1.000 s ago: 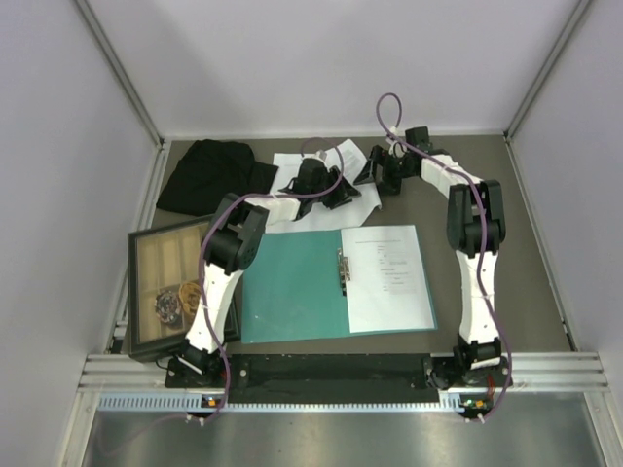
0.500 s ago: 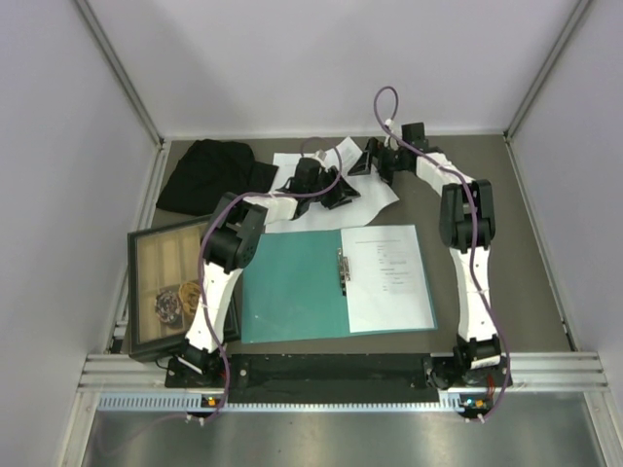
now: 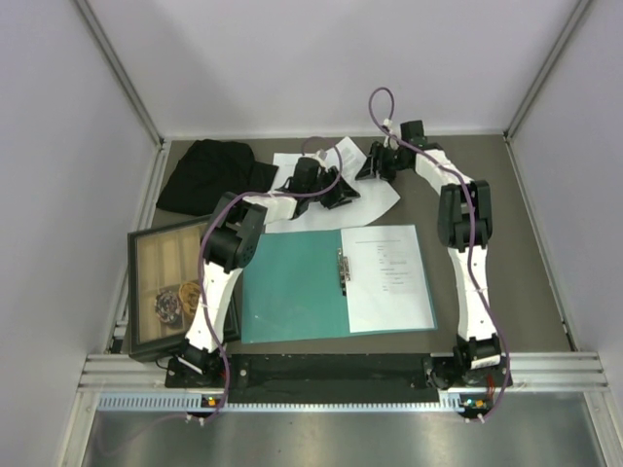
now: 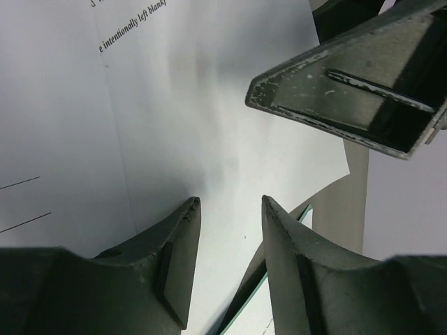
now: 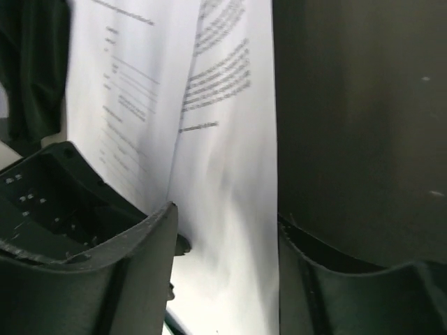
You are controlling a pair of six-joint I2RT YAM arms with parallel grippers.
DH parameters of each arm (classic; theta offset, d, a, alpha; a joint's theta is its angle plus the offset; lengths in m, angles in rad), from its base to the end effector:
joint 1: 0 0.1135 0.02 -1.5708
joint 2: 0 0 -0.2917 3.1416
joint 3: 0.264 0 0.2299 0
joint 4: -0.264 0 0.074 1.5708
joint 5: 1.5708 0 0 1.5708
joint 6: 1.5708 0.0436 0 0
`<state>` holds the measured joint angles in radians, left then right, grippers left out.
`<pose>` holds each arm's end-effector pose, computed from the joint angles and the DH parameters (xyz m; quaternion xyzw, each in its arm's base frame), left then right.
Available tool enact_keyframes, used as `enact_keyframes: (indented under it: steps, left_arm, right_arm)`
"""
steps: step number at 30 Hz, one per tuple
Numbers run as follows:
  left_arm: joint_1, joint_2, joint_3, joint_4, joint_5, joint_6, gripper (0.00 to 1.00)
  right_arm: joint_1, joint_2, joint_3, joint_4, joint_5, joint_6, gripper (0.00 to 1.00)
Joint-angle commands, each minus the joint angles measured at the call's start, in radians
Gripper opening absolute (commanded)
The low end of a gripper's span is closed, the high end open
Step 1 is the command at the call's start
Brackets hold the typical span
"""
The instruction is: Put the files into the folder
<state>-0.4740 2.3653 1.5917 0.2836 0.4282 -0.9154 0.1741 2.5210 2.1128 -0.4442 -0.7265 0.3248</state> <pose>0.4625 -0.2576 0.1522 -0.0768 0.8415 -0.4618 0.2696 0.5416 0.1247 0.1698 -0.0587 0.8820 0.4035 0.2363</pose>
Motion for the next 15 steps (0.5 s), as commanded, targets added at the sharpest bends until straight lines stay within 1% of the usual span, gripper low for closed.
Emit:
enact_keyframes:
  steps: [1,3,4,5,9,10,12,13,14,15]
  left_arm:
    - [0.005,0.051,0.004,-0.176,-0.011,0.081,0.47]
    - [0.005,0.055,0.026,-0.193,0.013,0.089,0.48]
    - [0.003,0.057,0.033,-0.210,0.018,0.095,0.48]
    - [0.003,0.057,0.036,-0.213,0.024,0.098,0.48]
    - [0.005,0.057,0.048,-0.231,0.033,0.104,0.48]
    - [0.003,0.057,0.053,-0.238,0.032,0.110,0.48]
    - [0.003,0.060,0.057,-0.245,0.035,0.112,0.48]
    - [0.005,0.058,0.059,-0.247,0.038,0.112,0.48]
    - [0.003,0.061,0.063,-0.251,0.040,0.112,0.48]
    - [0.005,0.060,0.079,-0.257,0.044,0.112,0.49]
  right_arm:
    - [0.001,0.019,0.110,-0.094,0.107,-0.075,0.46]
    - [0.002,0.035,0.153,-0.122,0.113,-0.099,0.40]
    - [0.002,0.038,0.160,-0.139,0.111,-0.104,0.35]
    - [0.001,0.041,0.165,-0.143,0.111,-0.107,0.32]
    - [0.002,0.045,0.173,-0.168,0.095,-0.112,0.24]
    - [0.002,0.047,0.168,-0.166,0.079,-0.107,0.18]
    - [0.004,0.053,0.171,-0.162,0.044,-0.101,0.11]
    - [0.007,0.058,0.173,-0.165,0.042,-0.101,0.04]
    - [0.008,0.058,0.174,-0.168,0.045,-0.102,0.00]
    - [0.008,0.055,0.174,-0.171,0.058,-0.107,0.00]
